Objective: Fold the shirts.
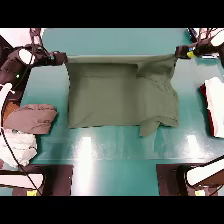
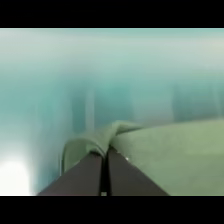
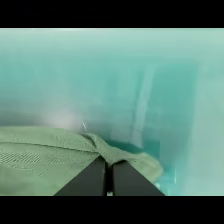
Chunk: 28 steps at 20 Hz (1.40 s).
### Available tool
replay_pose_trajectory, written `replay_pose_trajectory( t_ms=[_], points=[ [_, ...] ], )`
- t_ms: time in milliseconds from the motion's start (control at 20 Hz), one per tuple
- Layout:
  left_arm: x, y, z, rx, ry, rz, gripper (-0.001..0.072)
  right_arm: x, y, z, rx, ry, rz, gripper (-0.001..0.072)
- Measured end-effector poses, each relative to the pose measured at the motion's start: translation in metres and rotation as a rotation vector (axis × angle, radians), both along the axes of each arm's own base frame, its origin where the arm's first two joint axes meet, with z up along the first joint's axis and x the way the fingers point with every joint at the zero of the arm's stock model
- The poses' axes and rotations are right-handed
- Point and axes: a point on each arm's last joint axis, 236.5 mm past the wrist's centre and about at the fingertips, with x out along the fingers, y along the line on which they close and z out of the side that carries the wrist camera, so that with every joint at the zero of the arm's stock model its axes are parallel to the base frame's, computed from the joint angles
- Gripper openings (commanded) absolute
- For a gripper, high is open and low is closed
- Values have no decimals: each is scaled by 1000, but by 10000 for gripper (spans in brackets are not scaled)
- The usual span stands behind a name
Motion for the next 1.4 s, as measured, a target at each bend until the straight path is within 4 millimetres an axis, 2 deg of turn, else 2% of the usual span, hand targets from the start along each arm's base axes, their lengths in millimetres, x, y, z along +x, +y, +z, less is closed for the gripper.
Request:
replay_pose_trajectory(
  t_ms=[100, 350, 450, 550, 600, 650, 700, 900, 1100, 1250, 1400],
  points=[
    [-13, -4, -26, 25, 93, -47, 25, -14, -2, -18, -30, 48, 10, 15],
    [-55, -11, -87, 50, 313, -131, 25, -67, -8, -74, -62, 204, 16, 16],
    [-68, -11, -105, 53, 368, -143, 25, -84, -7, -92, -61, 248, 16, 19],
    [-76, -12, -115, 53, 400, -149, 27, -98, -6, -106, -59, 286, 17, 26],
    [-78, -12, -117, 53, 408, -150, 96, -101, -6, -110, -57, 294, 16, 125],
    [-80, -12, -120, 51, 415, -149, 382, -105, -5, -113, -52, 305, 10, 333],
    [-82, -11, -121, 46, 428, -143, 617, -109, -5, -116, -52, 320, 8, 374],
    [-94, -15, -116, 18, 496, -140, 606, -131, -7, -108, -27, 396, 2, 373],
    [-125, -16, -93, 30, 561, -178, 607, -175, -16, -91, 28, 459, -8, 367],
    [-165, -16, -90, 27, 610, -195, 606, -210, -10, -78, 153, 464, -19, 365],
    [-216, -23, -107, -21, 690, -201, 606, -237, 0, -69, 253, 441, -23, 366]
  ],
)
